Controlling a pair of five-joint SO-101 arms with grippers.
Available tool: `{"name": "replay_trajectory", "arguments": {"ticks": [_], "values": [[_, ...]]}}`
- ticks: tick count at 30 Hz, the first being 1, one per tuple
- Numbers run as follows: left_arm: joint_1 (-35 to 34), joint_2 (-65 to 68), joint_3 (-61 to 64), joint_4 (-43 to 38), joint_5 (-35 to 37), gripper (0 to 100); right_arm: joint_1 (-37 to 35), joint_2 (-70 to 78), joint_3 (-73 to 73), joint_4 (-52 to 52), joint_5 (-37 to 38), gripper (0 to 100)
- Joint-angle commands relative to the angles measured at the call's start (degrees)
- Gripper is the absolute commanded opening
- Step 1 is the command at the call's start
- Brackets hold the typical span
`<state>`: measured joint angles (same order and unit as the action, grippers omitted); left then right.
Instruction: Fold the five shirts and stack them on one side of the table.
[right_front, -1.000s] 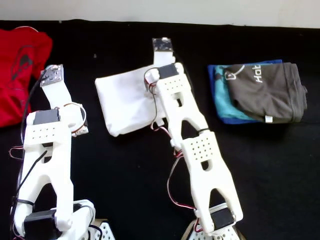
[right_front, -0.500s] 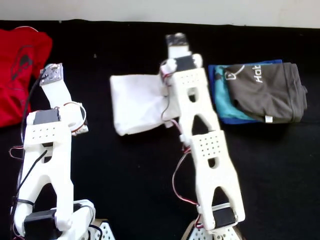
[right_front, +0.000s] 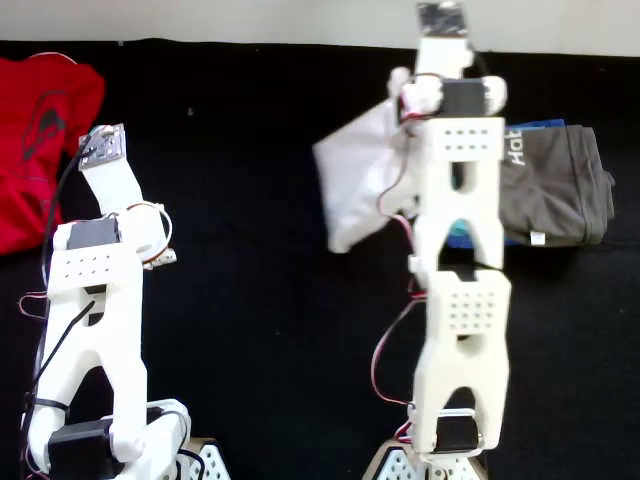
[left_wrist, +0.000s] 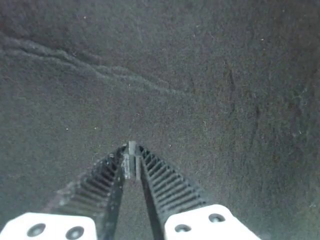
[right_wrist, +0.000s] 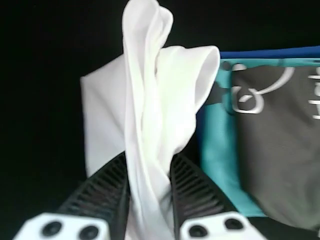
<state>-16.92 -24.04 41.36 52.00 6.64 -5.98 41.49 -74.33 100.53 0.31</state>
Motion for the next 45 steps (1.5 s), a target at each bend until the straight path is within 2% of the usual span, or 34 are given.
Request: {"name": "replay_trajectory", "arguments": {"ticks": [1, 7, 16, 21, 26, 34, 38, 45], "values": [[-0.22, -1.45, -0.22, -0.97, -0.09, 1, 5.05, -6.90, 2.68, 0.31, 2.99, 0.5], [-0.22, -1.45, -0.22, -0.97, -0.09, 1, 11.82, -5.93, 9.98, -1.27, 7.03, 0.5], [-0.22, -1.45, -0.22, -0.70, 0.00, 1, 18.59, 2.68, 13.76, -3.82, 7.21, 0.5], [-0.22, -1.45, -0.40, -0.97, 0.18, 1, 17.10, -0.04, 10.51, -1.45, 11.16, 0.5], [-0.13, -1.45, -0.40, -0.97, 0.18, 1, 12.18, -6.64, 3.38, 0.40, 11.25, 0.5], [-0.13, -1.45, -0.31, -0.97, 0.09, 1, 3.74, -17.71, 3.30, 0.48, 10.81, 0.5], [-0.13, -1.45, -0.31, -0.97, 0.09, 1, 3.74, -21.76, 3.30, 0.40, 11.08, 0.5], [-0.13, -1.45, -0.31, -0.88, 0.09, 1, 10.59, -21.85, 3.74, 0.22, 13.71, 0.5]]}}
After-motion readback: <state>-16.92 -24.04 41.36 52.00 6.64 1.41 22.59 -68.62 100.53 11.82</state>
